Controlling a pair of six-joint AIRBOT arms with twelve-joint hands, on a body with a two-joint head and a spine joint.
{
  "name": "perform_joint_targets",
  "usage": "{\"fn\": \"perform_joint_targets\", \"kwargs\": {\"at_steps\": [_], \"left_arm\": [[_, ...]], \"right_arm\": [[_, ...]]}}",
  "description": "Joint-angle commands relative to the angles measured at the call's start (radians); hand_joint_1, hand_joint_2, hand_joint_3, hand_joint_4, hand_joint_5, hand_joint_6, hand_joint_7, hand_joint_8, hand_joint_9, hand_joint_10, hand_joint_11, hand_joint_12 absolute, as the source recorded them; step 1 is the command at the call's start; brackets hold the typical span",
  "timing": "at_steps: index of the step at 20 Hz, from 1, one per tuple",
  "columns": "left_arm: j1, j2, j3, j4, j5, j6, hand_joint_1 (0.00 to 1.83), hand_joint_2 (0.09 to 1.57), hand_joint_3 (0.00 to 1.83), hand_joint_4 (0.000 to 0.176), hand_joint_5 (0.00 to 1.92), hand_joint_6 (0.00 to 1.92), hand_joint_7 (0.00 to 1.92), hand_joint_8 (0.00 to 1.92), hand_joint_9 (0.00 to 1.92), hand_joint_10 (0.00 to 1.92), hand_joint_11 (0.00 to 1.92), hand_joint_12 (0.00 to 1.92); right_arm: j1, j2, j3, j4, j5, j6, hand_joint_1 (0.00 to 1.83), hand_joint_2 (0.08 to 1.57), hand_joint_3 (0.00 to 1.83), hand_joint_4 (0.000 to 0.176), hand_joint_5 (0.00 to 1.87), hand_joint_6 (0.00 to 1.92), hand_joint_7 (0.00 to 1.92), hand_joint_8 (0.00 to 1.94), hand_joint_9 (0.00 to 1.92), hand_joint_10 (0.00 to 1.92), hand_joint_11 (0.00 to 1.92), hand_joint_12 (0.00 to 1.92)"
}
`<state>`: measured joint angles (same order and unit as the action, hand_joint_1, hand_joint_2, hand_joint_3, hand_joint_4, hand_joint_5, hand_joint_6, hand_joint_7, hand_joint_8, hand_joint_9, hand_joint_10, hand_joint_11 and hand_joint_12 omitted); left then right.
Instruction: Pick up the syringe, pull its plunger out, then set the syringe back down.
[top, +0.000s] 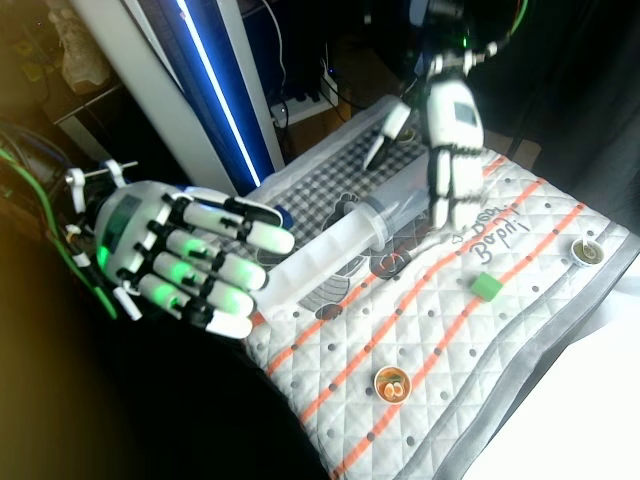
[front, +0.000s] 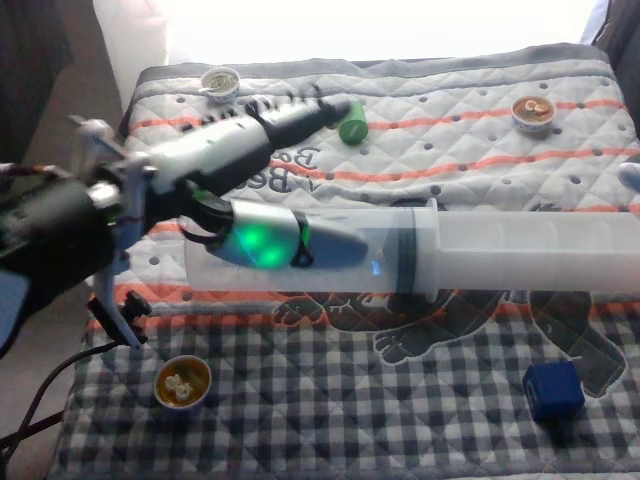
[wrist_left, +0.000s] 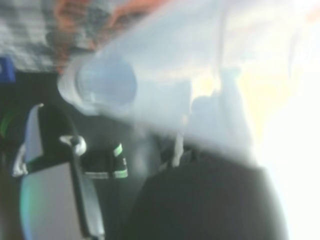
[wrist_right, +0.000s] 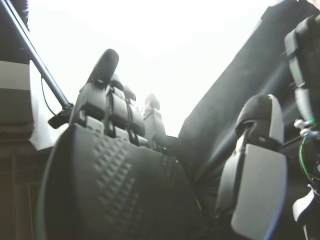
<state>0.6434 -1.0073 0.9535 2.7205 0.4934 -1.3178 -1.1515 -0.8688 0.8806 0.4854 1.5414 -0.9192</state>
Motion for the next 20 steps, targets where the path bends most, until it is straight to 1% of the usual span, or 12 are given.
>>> {"fn": "perform_joint_targets", "kwargs": {"at_steps": [1,3,4,7,11,12,13,14,15,16,17,20], "left_arm": [[-0.001,0.015,-0.012,0.031,0.217,-0.027,0.53,1.09,0.0,0.037,0.01,0.0,0.05,0.01,0.11,0.01,0.0,0.78],[0.02,0.07,-0.049,0.087,0.356,-0.149,0.51,1.09,0.0,0.041,0.04,0.01,0.07,0.01,0.13,0.02,0.0,0.91],[0.028,0.091,-0.061,0.112,0.418,-0.208,0.52,1.11,0.0,0.072,0.07,0.02,0.12,0.02,0.15,0.02,0.0,0.81],[0.057,0.152,-0.099,0.146,0.626,-0.312,0.45,1.23,0.01,0.0,0.22,0.02,0.36,0.02,0.43,0.06,0.12,1.22],[0.049,0.186,-0.131,0.161,0.805,-0.312,0.54,1.32,0.0,0.0,0.15,0.0,0.32,0.0,0.48,0.04,0.1,1.27],[0.042,0.195,-0.137,0.17,0.851,-0.312,0.56,1.3,0.0,0.04,0.19,0.02,0.38,0.02,0.51,0.05,0.12,1.24],[0.026,0.208,-0.143,0.186,0.91,-0.312,0.5,1.33,0.01,0.007,0.22,0.03,0.39,0.02,0.53,0.05,0.13,1.23],[0.019,0.214,-0.146,0.196,0.936,-0.312,0.3,1.41,0.02,0.0,0.16,0.5,0.45,0.0,0.51,0.02,0.09,1.09],[0.015,0.22,-0.151,0.209,0.976,-0.307,0.13,1.42,0.0,0.016,0.11,0.49,0.36,0.0,0.49,0.0,0.05,1.01],[0.017,0.226,-0.161,0.222,1.022,-0.291,0.04,1.4,0.0,0.053,0.12,0.36,0.3,0.0,0.48,0.0,0.01,1.01],[0.022,0.228,-0.171,0.235,1.056,-0.279,0.03,1.3,0.0,0.075,0.09,0.19,0.23,0.0,0.28,0.0,0.0,0.37],[0.024,0.22,-0.175,0.244,1.09,-0.267,0.28,1.15,0.0,0.117,0.15,0.09,0.26,0.0,0.2,0.0,0.0,0.02]], "right_arm": [[0.006,0.003,-0.003,-0.027,0.15,0.001,0.87,0.9,0.01,0.071,0.12,0.01,0.0,0.0,0.03,0.01,0.0,0.88],[-0.005,0.007,-0.013,-0.034,0.189,0.001,0.77,0.95,0.02,0.065,0.14,0.01,0.01,0.0,0.03,0.0,0.0,0.84],[-0.018,0.015,-0.017,-0.034,0.215,0.001,0.73,0.96,0.03,0.086,0.12,0.0,0.0,0.0,0.03,0.0,0.0,0.84],[-0.019,0.066,-0.028,-0.056,0.22,0.001,0.73,0.97,0.01,0.1,0.15,0.01,0.09,0.01,0.11,0.02,0.0,0.93],[0.019,0.098,-0.042,-0.093,0.221,-0.008,0.61,1.13,0.02,0.13,0.17,0.01,0.21,0.02,0.21,0.03,0.0,0.73],[0.035,0.108,-0.042,-0.106,0.221,-0.024,0.57,1.1,0.0,0.123,0.14,0.01,0.21,0.01,0.24,0.03,0.0,0.7],[0.061,0.129,-0.042,-0.127,0.221,-0.046,0.52,1.08,0.0,0.12,0.07,0.0,0.13,0.0,0.21,0.01,0.0,0.69],[0.076,0.138,-0.043,-0.14,0.221,-0.062,0.48,1.09,0.0,0.089,0.03,0.0,0.16,0.01,0.23,0.01,0.0,0.76],[0.107,0.146,-0.046,-0.164,0.221,-0.093,0.45,1.11,0.0,0.072,0.01,0.0,0.16,0.01,0.28,0.02,0.0,0.85],[0.146,0.149,-0.054,-0.193,0.221,-0.128,0.39,1.09,0.0,0.124,0.0,0.0,0.13,0.0,0.29,0.02,0.0,0.92],[0.179,0.149,-0.062,-0.219,0.221,-0.155,0.44,1.06,0.0,0.145,0.0,0.0,0.15,0.01,0.28,0.01,0.0,0.94],[0.234,0.153,-0.08,-0.301,0.221,-0.206,0.33,1.13,0.01,0.174,0.01,0.0,0.21,0.01,0.26,0.01,0.0,0.5]]}}
